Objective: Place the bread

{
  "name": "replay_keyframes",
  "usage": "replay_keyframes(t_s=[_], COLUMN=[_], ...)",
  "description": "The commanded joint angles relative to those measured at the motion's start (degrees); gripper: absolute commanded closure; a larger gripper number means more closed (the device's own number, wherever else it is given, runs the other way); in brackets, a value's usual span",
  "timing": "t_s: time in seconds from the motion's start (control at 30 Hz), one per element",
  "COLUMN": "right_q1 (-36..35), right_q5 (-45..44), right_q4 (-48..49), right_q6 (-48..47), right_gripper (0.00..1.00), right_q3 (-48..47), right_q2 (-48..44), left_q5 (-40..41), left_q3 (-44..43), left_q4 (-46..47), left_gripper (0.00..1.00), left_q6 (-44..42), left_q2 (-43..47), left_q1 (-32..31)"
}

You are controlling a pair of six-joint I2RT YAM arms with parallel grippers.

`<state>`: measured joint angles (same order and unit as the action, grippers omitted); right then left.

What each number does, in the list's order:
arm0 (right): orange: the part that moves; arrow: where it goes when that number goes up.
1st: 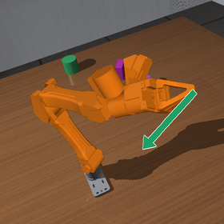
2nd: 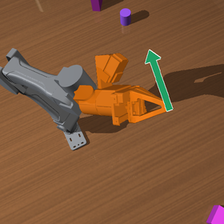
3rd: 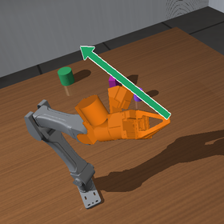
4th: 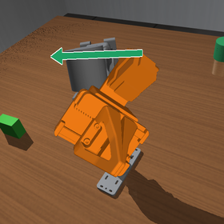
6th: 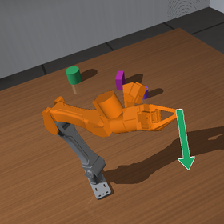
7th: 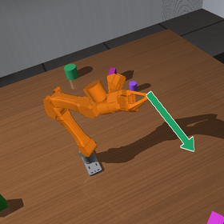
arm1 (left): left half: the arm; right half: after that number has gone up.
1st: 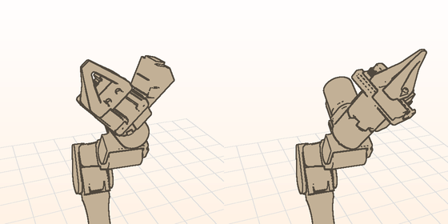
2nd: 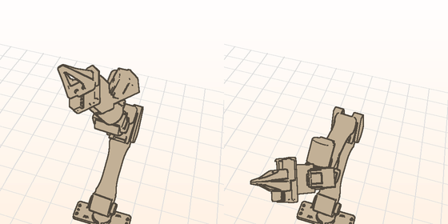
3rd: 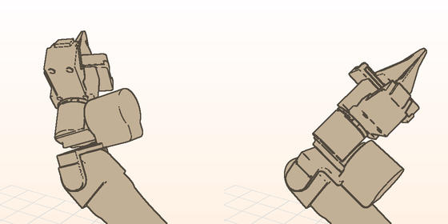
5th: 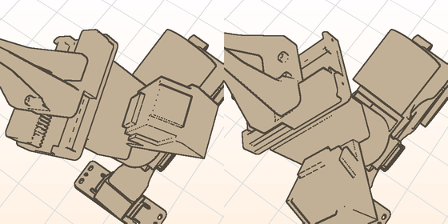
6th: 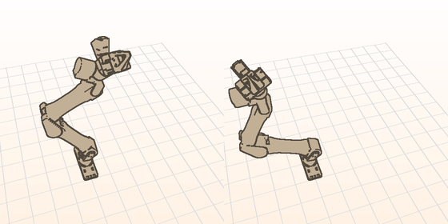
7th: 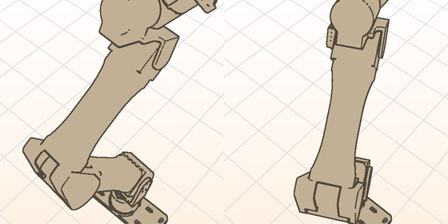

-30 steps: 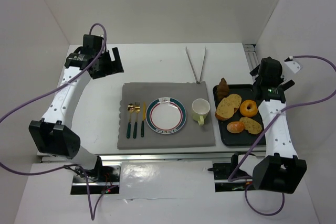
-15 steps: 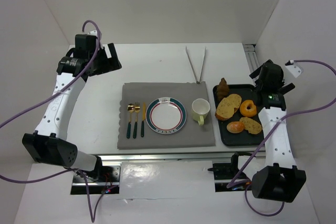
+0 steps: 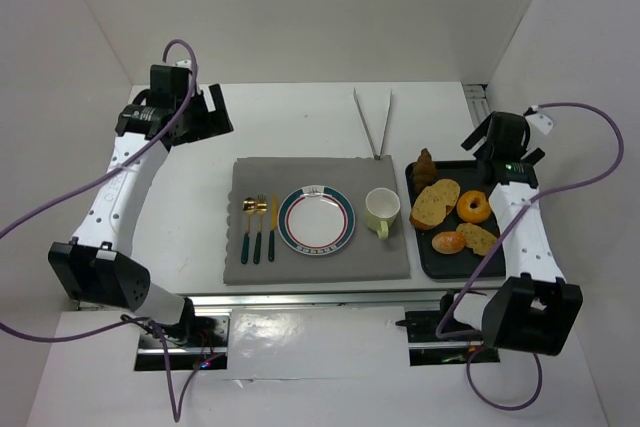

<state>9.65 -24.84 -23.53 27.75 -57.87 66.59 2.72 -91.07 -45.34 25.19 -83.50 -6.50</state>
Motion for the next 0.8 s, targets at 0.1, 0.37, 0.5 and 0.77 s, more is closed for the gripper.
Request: replay_keyframes(t_s=[0.1, 0.37, 0.5, 0.77], right_q1=[-4.89, -15.0, -17.02, -19.14], right_q5=[17.44, 21.58, 24.75, 25.19], right_q4=[4.29, -16.28, -19.0, -17.26], right_q6=[-9.64, -16.41, -18.86, -19.84], right_gripper=[0.0, 0.0, 0.0, 0.0], right_q3=[-13.62, -50.21, -61.64, -66.67], right_q2=[10.73, 50.28, 60.57, 68.85], left_q5=[0.79, 0.79, 1.32, 1.32], left_q3=[-1.04, -3.5, -4.03, -5.08], left_q4=[1.4, 0.87, 0.87, 0.87], left_gripper=[0.01, 0.01, 0.01, 0.01], left_q6=[-1.99, -1.99, -1.99, -1.99], left_q2=[-2.88, -6.58, -7.81, -10.44], left_q1=[0.35, 0.87, 0.88, 0.88])
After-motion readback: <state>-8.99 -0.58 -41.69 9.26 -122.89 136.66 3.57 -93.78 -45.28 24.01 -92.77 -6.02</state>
